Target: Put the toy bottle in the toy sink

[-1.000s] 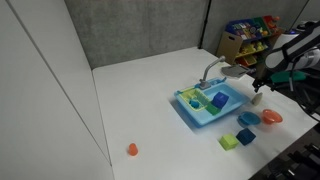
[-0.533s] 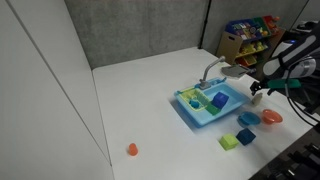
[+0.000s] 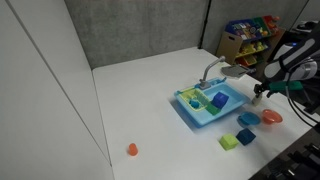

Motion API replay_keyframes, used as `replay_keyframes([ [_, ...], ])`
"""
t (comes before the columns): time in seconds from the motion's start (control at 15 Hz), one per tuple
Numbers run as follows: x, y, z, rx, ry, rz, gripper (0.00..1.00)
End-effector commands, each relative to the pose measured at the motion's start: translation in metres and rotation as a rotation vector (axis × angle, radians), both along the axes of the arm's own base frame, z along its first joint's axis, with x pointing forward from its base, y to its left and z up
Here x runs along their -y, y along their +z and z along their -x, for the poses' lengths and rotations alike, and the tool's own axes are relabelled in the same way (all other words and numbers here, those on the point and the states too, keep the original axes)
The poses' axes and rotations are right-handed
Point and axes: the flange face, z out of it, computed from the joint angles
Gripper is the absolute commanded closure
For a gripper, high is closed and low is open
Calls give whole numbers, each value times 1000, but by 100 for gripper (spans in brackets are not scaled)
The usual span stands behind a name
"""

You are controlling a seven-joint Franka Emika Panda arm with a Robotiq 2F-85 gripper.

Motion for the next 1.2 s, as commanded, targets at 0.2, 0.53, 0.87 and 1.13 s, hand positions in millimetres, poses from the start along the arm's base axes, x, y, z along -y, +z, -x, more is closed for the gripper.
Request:
replay_keyframes([
  [0.2, -7, 11, -6, 14, 45, 16, 88],
  [0.53, -40, 63, -26, 63, 118, 32, 90],
  [0.87, -90, 116, -42, 137, 228, 44, 90],
  [1.13, -139, 124, -42, 151, 326, -12, 90],
])
